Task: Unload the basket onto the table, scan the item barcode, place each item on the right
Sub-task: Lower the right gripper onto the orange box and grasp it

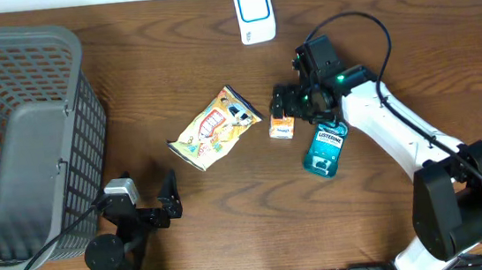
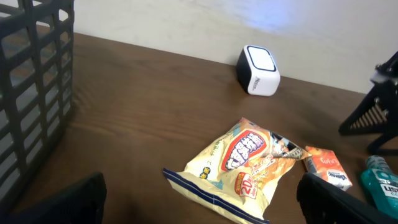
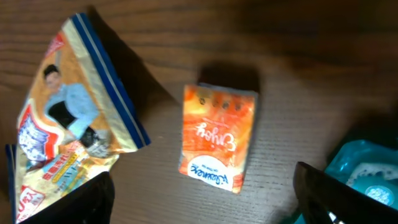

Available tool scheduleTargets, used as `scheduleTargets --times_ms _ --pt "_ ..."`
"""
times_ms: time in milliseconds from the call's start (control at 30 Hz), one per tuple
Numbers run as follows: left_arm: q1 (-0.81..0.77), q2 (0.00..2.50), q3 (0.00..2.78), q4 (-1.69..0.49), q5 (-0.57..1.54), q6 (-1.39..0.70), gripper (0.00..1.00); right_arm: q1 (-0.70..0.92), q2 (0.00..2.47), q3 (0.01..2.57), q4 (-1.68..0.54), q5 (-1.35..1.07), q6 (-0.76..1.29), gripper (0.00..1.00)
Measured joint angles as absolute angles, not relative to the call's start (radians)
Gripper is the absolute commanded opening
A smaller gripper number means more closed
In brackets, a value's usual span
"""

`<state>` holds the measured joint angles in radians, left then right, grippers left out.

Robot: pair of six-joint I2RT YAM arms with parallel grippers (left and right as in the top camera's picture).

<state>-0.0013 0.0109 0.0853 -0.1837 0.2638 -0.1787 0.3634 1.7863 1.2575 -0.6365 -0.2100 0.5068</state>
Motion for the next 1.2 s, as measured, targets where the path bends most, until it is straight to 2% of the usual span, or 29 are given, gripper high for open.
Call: scheduleTargets --times_ms 100,300,433,633,867,1033,1133,1200 --pt "-0.001 0.011 0.085 -0.184 0.264 -0.179 0.98 0.35 1.786 1.234 -0.596 -0.214 0.512 0.74" --pt "-0.001 0.011 0.085 -0.184 0.264 -0.179 0.98 0.346 1.787 1.184 -0.511 -0.217 0.517 0.73" --pt "-0.001 0.011 0.085 -0.184 0.263 -0.179 0.98 0.346 1.824 1.175 -0.465 -0.234 0.52 0.66" --pt "-0.001 0.011 0.085 -0.184 0.263 -0.179 0.98 0.342 1.93 1.174 -0.456 -0.25 0.545 0.51" --pt "-0.001 0.011 0.085 -0.184 0.264 -0.179 0.98 0.335 1.946 1.175 -0.448 -0.281 0.573 0.34" --pt "-0.001 0.011 0.085 -0.184 0.263 -0.179 0.98 0.332 1.949 1.175 -0.453 -0.299 0.58 0.17" --pt "-0.001 0.011 0.085 -0.184 0.264 -0.179 0.98 0.327 1.949 1.177 -0.457 -0.308 0.583 0.01" --pt "-0.001 0.011 0.085 -0.184 0.264 -0.179 0.98 0.317 1.949 1.177 -0.457 -0.327 0.587 0.01"
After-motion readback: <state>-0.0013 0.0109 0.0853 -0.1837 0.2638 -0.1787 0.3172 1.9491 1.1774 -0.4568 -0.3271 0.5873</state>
